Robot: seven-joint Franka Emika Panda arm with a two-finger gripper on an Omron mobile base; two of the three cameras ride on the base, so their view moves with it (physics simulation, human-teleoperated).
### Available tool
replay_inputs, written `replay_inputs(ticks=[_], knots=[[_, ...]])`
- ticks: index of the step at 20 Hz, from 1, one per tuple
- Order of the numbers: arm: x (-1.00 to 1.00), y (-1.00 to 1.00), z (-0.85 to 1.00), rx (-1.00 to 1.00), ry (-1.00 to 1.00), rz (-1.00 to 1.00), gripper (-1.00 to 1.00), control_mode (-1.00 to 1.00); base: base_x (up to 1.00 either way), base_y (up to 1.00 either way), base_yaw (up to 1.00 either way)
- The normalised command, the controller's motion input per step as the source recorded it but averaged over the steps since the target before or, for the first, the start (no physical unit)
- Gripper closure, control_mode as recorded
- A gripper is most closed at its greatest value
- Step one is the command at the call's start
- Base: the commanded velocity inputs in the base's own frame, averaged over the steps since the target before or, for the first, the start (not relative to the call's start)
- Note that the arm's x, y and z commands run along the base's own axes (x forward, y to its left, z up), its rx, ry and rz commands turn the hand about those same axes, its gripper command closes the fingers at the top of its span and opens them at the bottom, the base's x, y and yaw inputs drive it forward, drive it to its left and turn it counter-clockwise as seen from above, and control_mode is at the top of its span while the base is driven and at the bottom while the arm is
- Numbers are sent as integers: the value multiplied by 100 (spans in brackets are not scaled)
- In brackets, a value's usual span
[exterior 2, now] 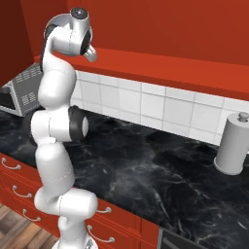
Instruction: Move the bowls from the cabinet to the plates on the dining table.
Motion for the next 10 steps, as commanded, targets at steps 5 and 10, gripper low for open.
replay_inputs(ticks=[5,10], knots=[[-43,-40,1,6,-5,0,100,-100,0,0,0],[-48,-39,0,6,-7,0,100,-100,0,0,0]])
